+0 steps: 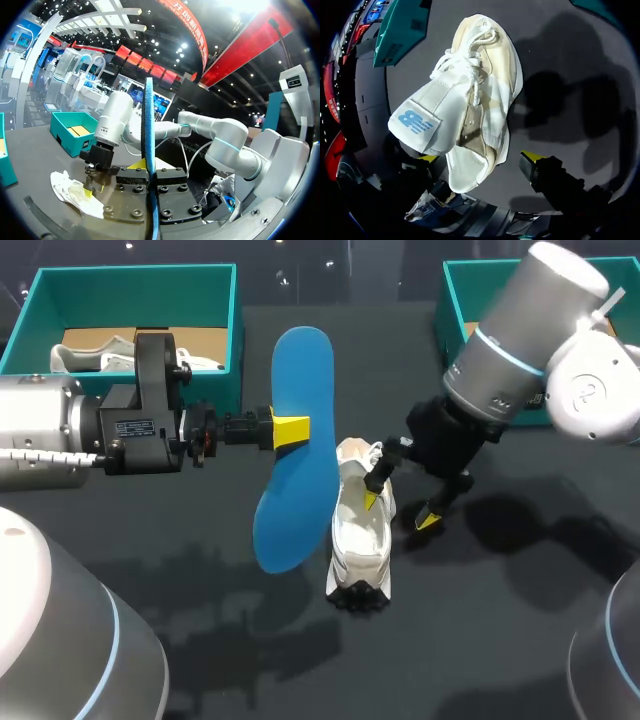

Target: Take the shoe out of the shoebox, open the shoe tongue, remove and reinsert the insole, then place the shoe into the shoebox

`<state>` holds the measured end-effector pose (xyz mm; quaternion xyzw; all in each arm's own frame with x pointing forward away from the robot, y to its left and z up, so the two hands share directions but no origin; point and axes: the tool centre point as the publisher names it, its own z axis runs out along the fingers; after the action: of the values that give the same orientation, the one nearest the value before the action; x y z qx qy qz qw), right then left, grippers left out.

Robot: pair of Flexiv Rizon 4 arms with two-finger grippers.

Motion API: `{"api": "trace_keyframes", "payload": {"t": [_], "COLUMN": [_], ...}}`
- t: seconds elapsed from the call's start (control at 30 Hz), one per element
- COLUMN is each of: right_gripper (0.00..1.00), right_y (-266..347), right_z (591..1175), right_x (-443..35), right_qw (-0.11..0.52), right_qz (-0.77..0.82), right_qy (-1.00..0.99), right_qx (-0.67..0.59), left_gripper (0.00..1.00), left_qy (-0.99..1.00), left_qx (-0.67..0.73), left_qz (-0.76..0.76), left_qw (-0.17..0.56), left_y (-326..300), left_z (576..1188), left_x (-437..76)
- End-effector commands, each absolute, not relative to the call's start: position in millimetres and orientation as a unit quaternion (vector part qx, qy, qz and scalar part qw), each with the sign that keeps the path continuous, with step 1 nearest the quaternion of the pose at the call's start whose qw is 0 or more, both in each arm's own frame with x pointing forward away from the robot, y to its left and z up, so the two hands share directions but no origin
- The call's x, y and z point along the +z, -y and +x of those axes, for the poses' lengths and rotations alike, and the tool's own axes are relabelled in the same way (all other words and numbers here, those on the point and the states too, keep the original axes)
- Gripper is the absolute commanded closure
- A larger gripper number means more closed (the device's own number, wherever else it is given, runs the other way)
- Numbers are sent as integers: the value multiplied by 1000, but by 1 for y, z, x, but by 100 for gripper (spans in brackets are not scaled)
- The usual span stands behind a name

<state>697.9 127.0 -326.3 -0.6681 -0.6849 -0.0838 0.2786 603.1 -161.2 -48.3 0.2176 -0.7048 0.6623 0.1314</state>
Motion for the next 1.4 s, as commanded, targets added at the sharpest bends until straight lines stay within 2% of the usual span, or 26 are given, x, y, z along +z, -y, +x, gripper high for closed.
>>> {"api": "trace_keyframes", "payload": {"t": [0.03,0.13,0.27,0.4,0.57,0.6,0.87,1.27,1.33,1.4], "right_gripper": [0,0,0,0,0,0,0,0,0,0], "right_y": [-124,-124,-120,-115,-109,-109,-109,-126,-126,-125], "right_z": [697,697,701,707,715,716,716,731,739,743], "right_x": [-331,-331,-313,-292,-260,-256,-256,-235,-229,-227], "right_qw": [291,291,318,325,379,397,397,429,441,449], "right_qz": [-666,-666,-653,-650,-609,-599,-599,-594,-594,-591], "right_qy": [680,680,660,643,624,619,619,590,576,565], "right_qx": [-97,-97,-195,-240,-310,-315,-315,-340,-348,-359], "left_gripper": [100,100,100,100,100,100,100,100,100,100], "left_qy": [704,704,704,704,704,704,704,735,683,683], "left_qx": [663,663,663,663,663,663,663,675,710,710], "left_qz": [218,218,218,218,218,218,218,18,-77,-77], "left_qw": [131,131,131,131,131,131,131,-63,-152,-152], "left_y": [162,162,162,162,162,162,162,148,148,148], "left_z": [603,603,603,603,603,603,603,672,679,679], "left_x": [-49,-49,-49,-49,-49,-49,-49,-63,-61,-61]}}
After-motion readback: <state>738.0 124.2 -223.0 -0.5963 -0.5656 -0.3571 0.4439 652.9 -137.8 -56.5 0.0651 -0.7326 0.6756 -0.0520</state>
